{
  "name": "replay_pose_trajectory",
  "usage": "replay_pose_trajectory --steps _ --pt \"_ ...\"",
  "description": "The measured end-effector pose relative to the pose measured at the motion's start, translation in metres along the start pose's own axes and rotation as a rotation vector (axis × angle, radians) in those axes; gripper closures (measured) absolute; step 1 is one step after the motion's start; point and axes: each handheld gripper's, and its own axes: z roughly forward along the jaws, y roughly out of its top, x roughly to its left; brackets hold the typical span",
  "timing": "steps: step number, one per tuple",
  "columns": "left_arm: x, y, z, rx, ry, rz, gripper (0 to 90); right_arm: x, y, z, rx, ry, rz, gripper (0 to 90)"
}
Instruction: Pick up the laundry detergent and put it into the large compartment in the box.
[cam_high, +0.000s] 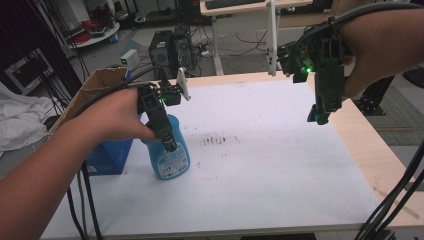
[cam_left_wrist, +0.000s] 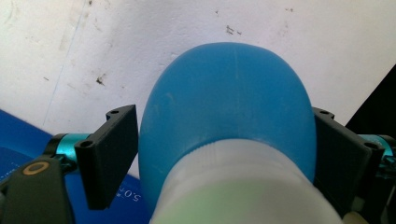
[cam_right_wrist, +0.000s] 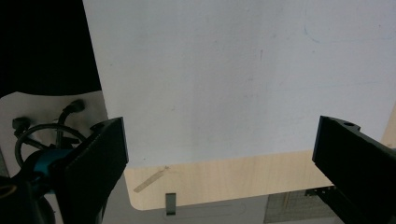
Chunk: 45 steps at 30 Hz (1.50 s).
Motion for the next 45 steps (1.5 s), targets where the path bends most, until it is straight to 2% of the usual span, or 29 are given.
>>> replay_pose_trajectory --steps 5,12,29,32,37,45 --pt "0.0002 0.0009 -0.0004 0.007 -0.003 0.012 18.8 -0.0002 -0.0008 0.0003 0.002 0.0 0.007 2.4" --pt "-0.0005 0.001 -0.0002 0.008 -0.001 0.008 24.6 -0.001 -0.0003 0.0029 -0.002 0.003 0.001 2.4" --pt "-0.0003 0.0014 0.0003 0.019 0.019 0.039 30.5 -0.0009 -0.0007 0.0049 0.001 0.005 0.007 2.4" --pt "-0.0006 0.0016 -0.001 0.012 0.012 0.041 37.4 -0.0015 -0.0007 0.0058 0.0 0.005 0.006 2.4" --pt "-0.0015 0.0027 -0.0002 0.021 0.021 0.043 37.8 -0.0022 0.0001 0.0062 -0.003 0.006 0.001 2.4" --pt "-0.0003 0.0034 -0.0006 0.028 0.011 0.048 38.8 -0.0017 0.0007 0.0064 -0.003 0.005 0.006 2.4"
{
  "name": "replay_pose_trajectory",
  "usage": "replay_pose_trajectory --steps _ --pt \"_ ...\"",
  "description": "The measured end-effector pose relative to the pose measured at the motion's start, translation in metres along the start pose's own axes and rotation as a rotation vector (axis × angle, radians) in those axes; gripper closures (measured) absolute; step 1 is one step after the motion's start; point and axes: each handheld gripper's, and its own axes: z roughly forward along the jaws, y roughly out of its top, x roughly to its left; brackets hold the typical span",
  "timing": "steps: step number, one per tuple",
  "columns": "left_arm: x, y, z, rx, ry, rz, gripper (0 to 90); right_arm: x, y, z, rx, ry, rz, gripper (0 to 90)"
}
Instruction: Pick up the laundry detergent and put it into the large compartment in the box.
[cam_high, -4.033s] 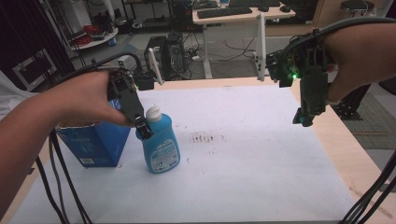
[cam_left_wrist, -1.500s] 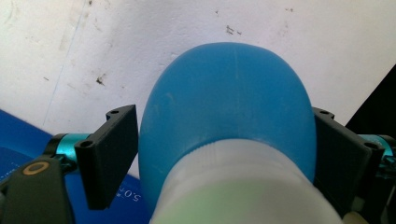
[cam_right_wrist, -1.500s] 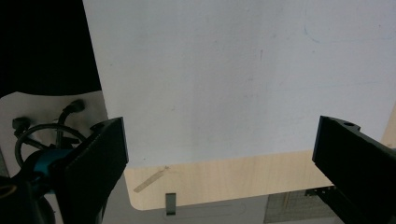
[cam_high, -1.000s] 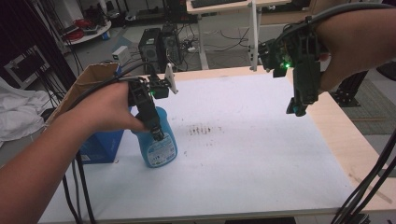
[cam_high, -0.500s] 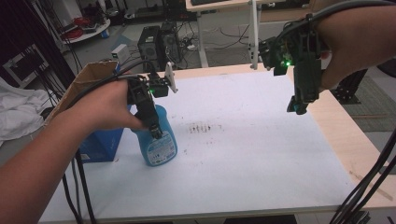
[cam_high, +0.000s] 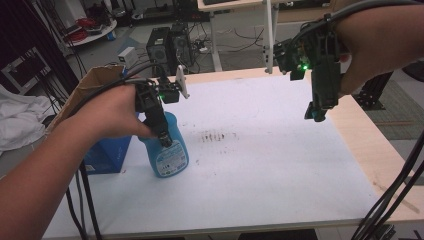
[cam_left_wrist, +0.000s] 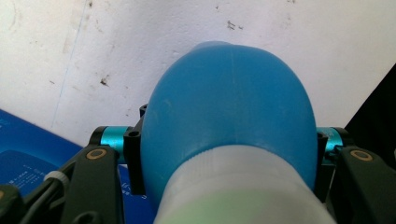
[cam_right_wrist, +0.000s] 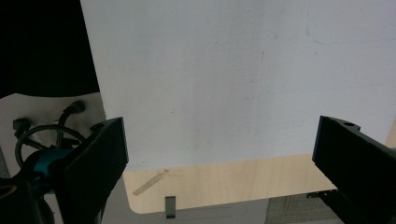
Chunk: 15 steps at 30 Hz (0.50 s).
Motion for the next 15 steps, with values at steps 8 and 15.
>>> replay_pose_trajectory --steps 8,15 --pt "-0.003 0.0 -0.003 0.011 -0.015 0.035 38.8 0.0 -0.001 0.0 -0.001 0.001 -0.003 2.4" --pt "-0.007 0.0 -0.027 0.034 -0.064 0.054 38.7 -0.001 -0.001 0.0 0.001 0.001 0.004 2.4"
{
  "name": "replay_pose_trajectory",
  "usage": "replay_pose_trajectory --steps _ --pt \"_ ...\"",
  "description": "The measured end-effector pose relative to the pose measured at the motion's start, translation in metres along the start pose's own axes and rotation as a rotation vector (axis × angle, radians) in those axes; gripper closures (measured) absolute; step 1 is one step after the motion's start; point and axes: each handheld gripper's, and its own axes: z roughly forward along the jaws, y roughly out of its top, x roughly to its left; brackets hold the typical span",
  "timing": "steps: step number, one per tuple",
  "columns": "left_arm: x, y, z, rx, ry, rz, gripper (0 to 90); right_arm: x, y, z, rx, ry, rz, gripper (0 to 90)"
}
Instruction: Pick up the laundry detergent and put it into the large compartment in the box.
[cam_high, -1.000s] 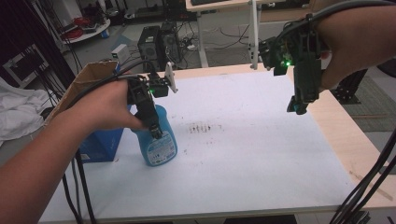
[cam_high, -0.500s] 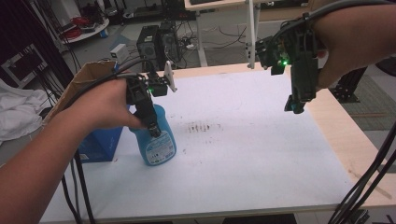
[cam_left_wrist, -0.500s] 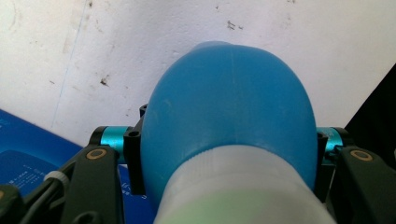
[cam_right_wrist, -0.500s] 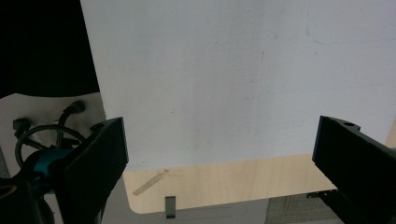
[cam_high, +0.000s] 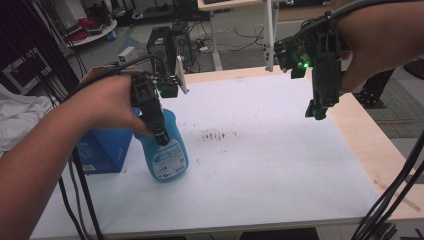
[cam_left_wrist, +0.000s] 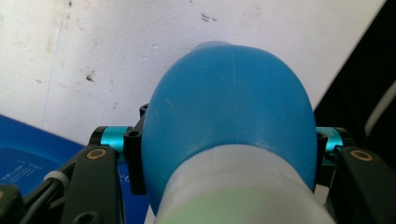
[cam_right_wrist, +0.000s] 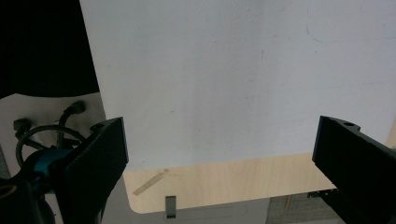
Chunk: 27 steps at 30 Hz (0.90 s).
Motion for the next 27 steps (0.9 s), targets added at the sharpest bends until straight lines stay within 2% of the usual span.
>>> replay_pose_trajectory --steps 1,2,6,10,12,17,27 --pt "0.001 -0.002 -0.013 0.013 -0.009 0.012 38.7 0.0 0.0 0.0 -0.001 -0.002 0.002 2.4" --pt "0.002 -0.003 -0.017 0.013 -0.015 0.011 38.7 0.0 0.0 0.0 0.0 -0.002 -0.001 2.4" --pt "0.007 -0.008 -0.037 0.013 -0.041 -0.037 38.7 0.001 0.0 0.0 -0.002 -0.003 -0.003 2.4" --pt "0.01 -0.014 -0.061 0.005 -0.023 -0.066 38.7 0.001 0.001 0.001 -0.002 -0.004 -0.004 2.4" --pt "0.013 -0.018 -0.073 -0.005 -0.014 -0.095 38.7 0.0 0.001 0.001 -0.002 -0.002 -0.008 2.4" --pt "0.027 -0.03 -0.101 -0.022 -0.009 -0.144 38.7 0.0 0.003 0.002 0.001 -0.002 -0.009 2.4" --pt "0.048 -0.053 -0.147 -0.064 0.017 -0.28 38.7 -0.001 0.008 0.003 -0.004 -0.005 -0.016 2.4"
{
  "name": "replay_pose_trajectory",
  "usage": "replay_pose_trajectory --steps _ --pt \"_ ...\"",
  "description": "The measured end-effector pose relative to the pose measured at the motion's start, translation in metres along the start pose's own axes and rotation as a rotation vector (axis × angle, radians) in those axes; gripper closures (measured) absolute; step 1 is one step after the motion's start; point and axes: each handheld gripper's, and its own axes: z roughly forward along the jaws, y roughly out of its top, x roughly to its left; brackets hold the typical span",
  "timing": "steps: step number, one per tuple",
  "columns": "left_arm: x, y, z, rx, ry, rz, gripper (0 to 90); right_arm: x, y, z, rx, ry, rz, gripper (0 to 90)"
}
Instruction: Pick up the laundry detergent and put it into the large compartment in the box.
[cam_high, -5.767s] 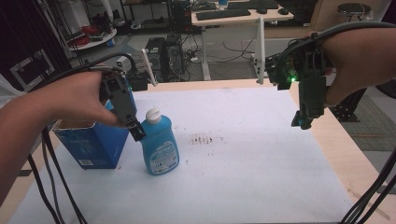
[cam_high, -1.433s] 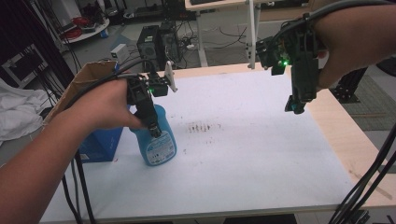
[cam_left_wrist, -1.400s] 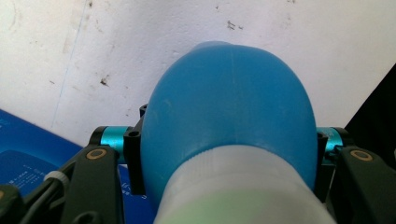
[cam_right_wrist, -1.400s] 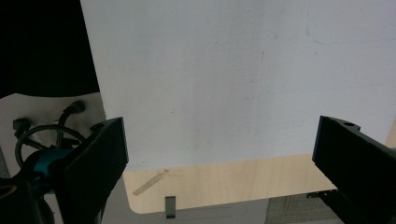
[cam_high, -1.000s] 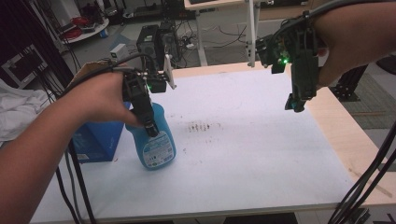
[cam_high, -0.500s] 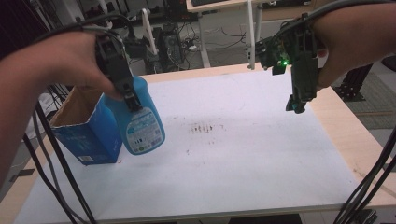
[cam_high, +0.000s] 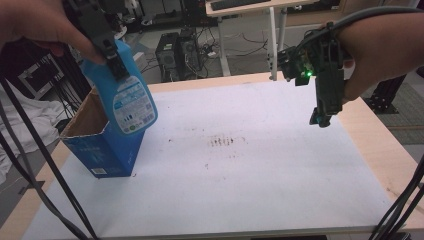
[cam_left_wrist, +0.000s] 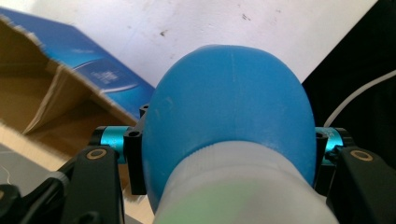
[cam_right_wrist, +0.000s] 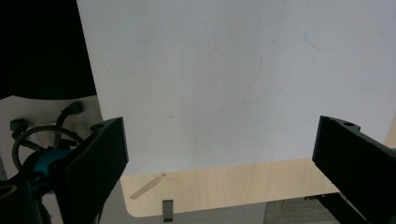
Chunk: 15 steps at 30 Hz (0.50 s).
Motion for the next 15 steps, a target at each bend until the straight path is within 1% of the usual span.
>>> replay_pose_trajectory --steps 1,3,4,5,6,7,9,11,12,15 --pt "0.004 -0.002 -0.004 -0.004 0.0 -0.017 38.7 0.0 0.0 0.001 -0.004 0.007 -0.005 2.4" --pt "0.009 -0.005 -0.01 -0.012 0.004 -0.051 38.7 0.0 0.0 0.003 0.013 0.004 0.005 2.4" --pt "0.014 -0.009 -0.015 -0.018 0.007 -0.07 38.7 -0.001 0.0 0.003 0.017 0.003 -0.001 2.4" --pt "0.017 -0.011 -0.018 -0.026 0.009 -0.091 38.7 0.0 0.0 0.003 0.019 0.004 -0.001 2.4" --pt "0.021 -0.015 -0.021 -0.032 0.008 -0.121 38.7 0.001 0.001 0.003 0.014 0.004 -0.004 2.4" --pt "0.023 -0.017 -0.021 -0.039 0.009 -0.136 38.7 0.002 0.002 0.003 0.012 0.002 -0.008 2.4" --pt "0.033 -0.025 -0.026 -0.037 0.01 -0.175 38.7 0.002 0.003 0.002 0.013 0.001 -0.007 2.4" --pt "0.039 -0.031 -0.03 -0.038 0.014 -0.207 38.7 0.002 0.004 0.004 0.016 0.004 -0.012 2.4" --pt "0.043 -0.034 -0.032 -0.041 0.02 -0.23 38.7 0.002 0.005 0.004 0.019 0.005 -0.015 2.4" --pt "0.053 -0.044 -0.037 -0.038 0.036 -0.282 38.7 0.002 0.007 0.004 0.018 0.006 -0.012 2.4"
